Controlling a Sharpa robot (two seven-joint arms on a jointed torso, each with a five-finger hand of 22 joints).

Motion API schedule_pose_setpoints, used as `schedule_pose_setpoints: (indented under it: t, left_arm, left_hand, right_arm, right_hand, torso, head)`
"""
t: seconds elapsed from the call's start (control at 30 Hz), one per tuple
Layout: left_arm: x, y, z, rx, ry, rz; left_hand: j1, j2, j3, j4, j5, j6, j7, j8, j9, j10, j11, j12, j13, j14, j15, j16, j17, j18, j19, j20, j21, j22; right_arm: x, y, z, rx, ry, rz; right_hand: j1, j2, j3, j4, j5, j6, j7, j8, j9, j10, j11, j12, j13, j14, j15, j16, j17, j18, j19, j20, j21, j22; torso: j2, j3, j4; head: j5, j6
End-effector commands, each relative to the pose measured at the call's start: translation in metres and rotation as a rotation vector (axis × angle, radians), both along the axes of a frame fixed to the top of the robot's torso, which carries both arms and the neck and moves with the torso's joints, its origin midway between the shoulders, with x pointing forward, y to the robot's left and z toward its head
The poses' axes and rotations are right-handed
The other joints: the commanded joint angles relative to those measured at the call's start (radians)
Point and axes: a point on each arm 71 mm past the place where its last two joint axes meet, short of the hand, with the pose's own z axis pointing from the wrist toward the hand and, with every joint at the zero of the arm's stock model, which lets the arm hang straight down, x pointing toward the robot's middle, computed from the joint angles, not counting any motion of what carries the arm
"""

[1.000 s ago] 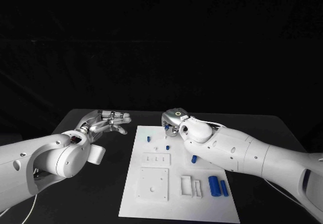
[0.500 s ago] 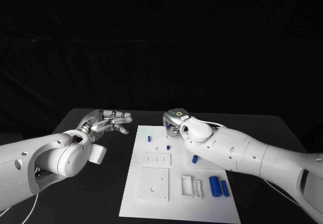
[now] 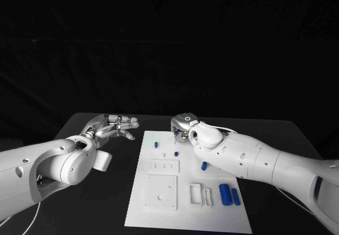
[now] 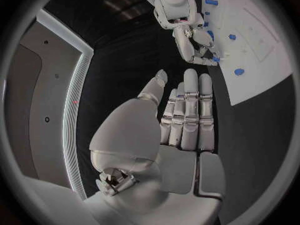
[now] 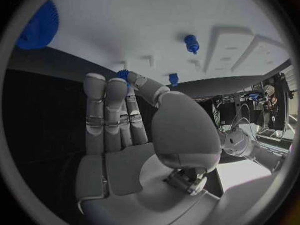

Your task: Assemble the parts on the task board

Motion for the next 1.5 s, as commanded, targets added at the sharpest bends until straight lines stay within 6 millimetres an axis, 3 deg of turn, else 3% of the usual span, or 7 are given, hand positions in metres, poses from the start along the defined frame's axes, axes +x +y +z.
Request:
schedule_pose_setpoints:
  t: [0.03, 1.3, 1.5]
  left_arm:
    - [-0.0005, -0.0027, 0.0020, -0.004, -0.008, -0.018]
    - [0.0002, -0.0015, 0.0022, -0.002, -0.010, -0.012]
    - [0.0004, -0.0015, 0.0022, -0.002, -0.010, -0.011]
  left_hand:
    - [0.000, 0.010, -0.005, 0.001, -0.002, -0.004, 0.003, -0.005, 0.002, -0.007, -0.001, -0.003, 0.002, -0.006, -0.001, 0.006, -0.001, 0.015, -0.006, 0.002, 0.002, -0.001]
    - [0.000, 0.012, -0.007, -0.002, -0.002, -0.004, 0.003, -0.005, 0.002, -0.012, 0.000, -0.003, 0.001, -0.006, -0.001, 0.008, -0.003, 0.016, -0.008, 0.002, 0.007, -0.005]
    - [0.000, 0.012, -0.007, -0.002, -0.002, -0.004, 0.003, -0.005, 0.002, -0.012, 0.000, -0.003, 0.001, -0.006, -0.001, 0.008, -0.003, 0.016, -0.008, 0.002, 0.007, -0.005]
  right_arm:
    - [-0.0008, 0.0014, -0.0044, -0.023, 0.025, 0.015]
    - [-0.0018, -0.0019, -0.0102, -0.035, 0.053, 0.010]
    - [-0.0011, -0.0027, -0.0101, -0.021, 0.047, 0.009]
  right_hand:
    - [0.001, -0.003, -0.006, -0.001, 0.003, 0.001, -0.001, 0.005, 0.000, 0.006, -0.002, 0.004, 0.001, -0.003, -0.004, 0.005, -0.001, 0.014, 0.006, 0.000, -0.005, 0.002]
    - [-0.007, -0.005, -0.026, -0.002, 0.002, -0.003, -0.001, 0.005, -0.001, 0.000, -0.002, 0.004, 0.001, -0.003, -0.004, -0.002, -0.003, 0.015, 0.014, 0.000, -0.042, 0.015]
    - [-0.015, -0.016, -0.020, -0.002, -0.007, -0.037, 0.009, 0.003, -0.005, -0.048, 0.012, 0.004, -0.001, -0.005, 0.004, -0.009, -0.006, 0.019, 0.012, 0.006, -0.072, 0.007]
  torso:
    - [0.000, -0.0010, -0.0006]
    - [0.003, -0.0025, -0.0006]
    - [0.003, -0.0034, -0.0005]
  head:
    - [0.000, 0.001]
    - [-0.001, 0.002]
    - [-0.001, 0.005]
